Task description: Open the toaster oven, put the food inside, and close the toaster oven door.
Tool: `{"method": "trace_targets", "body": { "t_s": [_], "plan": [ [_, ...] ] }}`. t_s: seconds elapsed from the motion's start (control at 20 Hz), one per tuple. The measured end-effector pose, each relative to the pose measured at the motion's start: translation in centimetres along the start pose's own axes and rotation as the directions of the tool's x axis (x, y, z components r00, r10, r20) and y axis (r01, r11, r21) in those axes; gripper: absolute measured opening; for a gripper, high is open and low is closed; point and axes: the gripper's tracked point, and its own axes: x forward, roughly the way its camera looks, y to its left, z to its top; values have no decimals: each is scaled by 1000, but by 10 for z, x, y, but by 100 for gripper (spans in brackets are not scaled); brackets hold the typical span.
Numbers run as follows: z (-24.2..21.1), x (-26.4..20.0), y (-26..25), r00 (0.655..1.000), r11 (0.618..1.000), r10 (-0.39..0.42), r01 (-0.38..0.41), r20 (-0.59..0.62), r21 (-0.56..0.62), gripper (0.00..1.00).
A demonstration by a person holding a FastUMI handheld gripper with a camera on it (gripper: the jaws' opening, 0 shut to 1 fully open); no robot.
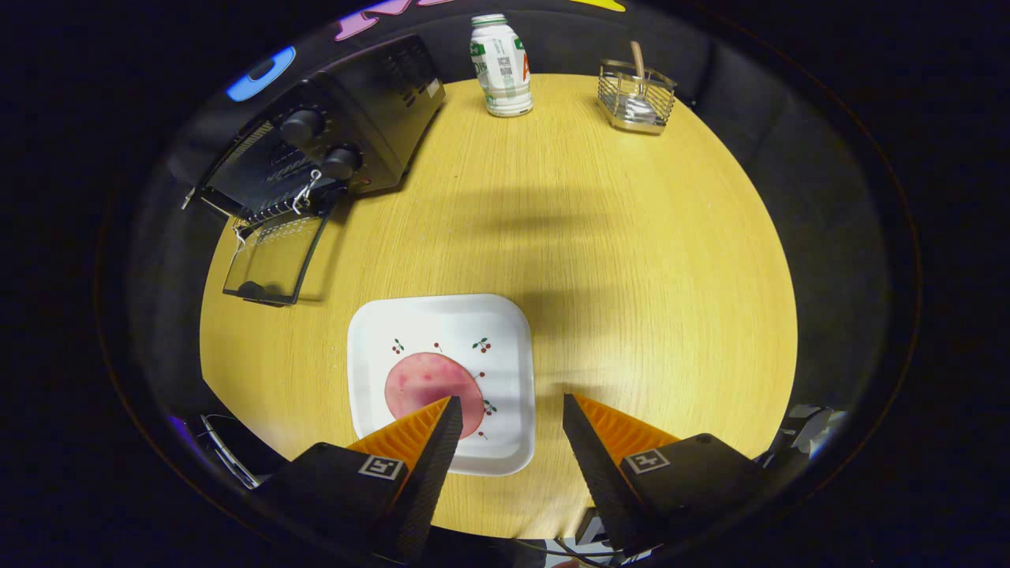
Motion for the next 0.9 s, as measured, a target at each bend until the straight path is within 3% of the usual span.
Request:
{"method": "trace_targets", "body": {
  "t_s": [0.15,0.2,0.35,0.45,0.5,0.6,0.7,0.9],
  "plan": [
    [-2,17,-2,998,1000,16,-15,-67,19,57],
    [-6,15,-7,995,1000,-5,5,-95,-6,57],
    [-1,20,-9,994,999,5,-9,-106,-40,18],
    [-5,13,-9,991,997,41,-50,-125,-66,22],
    [-8,21,-4,987,995,84,-92,-136,-49,11],
    [-12,19,-1,979,989,149,-150,-138,2,5],
    [-14,18,-1,968,976,217,-210,-124,62,5],
    [-17,7,2,934,910,353,-332,-44,250,5]
  ]
}}
